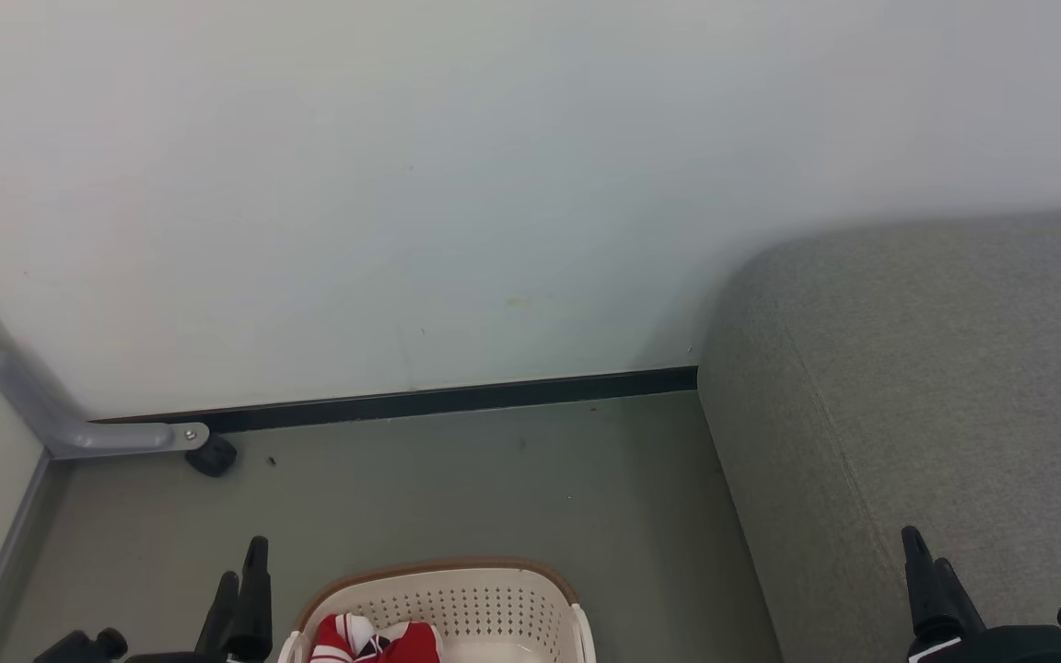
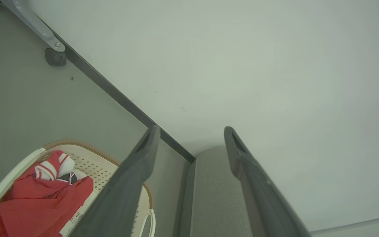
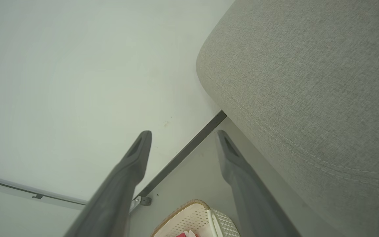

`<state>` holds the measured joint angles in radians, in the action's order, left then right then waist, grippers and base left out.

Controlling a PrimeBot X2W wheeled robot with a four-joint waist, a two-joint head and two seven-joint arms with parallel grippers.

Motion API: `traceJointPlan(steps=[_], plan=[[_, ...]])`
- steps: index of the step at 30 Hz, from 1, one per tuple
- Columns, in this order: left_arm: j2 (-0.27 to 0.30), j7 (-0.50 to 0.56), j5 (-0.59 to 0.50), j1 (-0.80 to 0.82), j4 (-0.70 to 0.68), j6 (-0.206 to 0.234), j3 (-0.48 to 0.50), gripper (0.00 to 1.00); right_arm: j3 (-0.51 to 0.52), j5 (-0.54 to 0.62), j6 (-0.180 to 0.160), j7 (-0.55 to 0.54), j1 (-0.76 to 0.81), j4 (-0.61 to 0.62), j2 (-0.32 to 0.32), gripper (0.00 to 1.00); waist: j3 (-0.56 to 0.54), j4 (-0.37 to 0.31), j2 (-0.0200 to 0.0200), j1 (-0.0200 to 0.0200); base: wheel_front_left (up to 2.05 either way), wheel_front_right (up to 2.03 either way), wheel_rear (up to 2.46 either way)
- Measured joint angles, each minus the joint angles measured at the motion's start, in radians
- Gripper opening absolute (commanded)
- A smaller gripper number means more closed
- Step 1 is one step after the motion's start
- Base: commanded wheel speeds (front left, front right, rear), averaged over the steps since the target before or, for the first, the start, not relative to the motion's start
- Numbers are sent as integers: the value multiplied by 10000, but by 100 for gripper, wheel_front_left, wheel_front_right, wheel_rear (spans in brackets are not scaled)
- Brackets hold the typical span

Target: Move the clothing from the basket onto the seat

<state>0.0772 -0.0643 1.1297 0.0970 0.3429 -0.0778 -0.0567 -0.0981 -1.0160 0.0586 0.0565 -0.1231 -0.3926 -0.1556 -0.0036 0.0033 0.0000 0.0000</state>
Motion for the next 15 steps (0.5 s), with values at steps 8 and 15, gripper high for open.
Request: traceJointPlan(steps=[8, 15], plan=[[146, -274, -1546, 7, 0, 265, -466, 100, -520, 1260, -245, 307, -107, -92, -209, 100, -15, -15, 0, 0, 0, 0, 0], [174, -451, -2487, 12, 19, 464, -656, 100, -882, 2159, -424, 522, -139, -265, -332, 100, -17, -15, 0, 0, 0, 0, 0]])
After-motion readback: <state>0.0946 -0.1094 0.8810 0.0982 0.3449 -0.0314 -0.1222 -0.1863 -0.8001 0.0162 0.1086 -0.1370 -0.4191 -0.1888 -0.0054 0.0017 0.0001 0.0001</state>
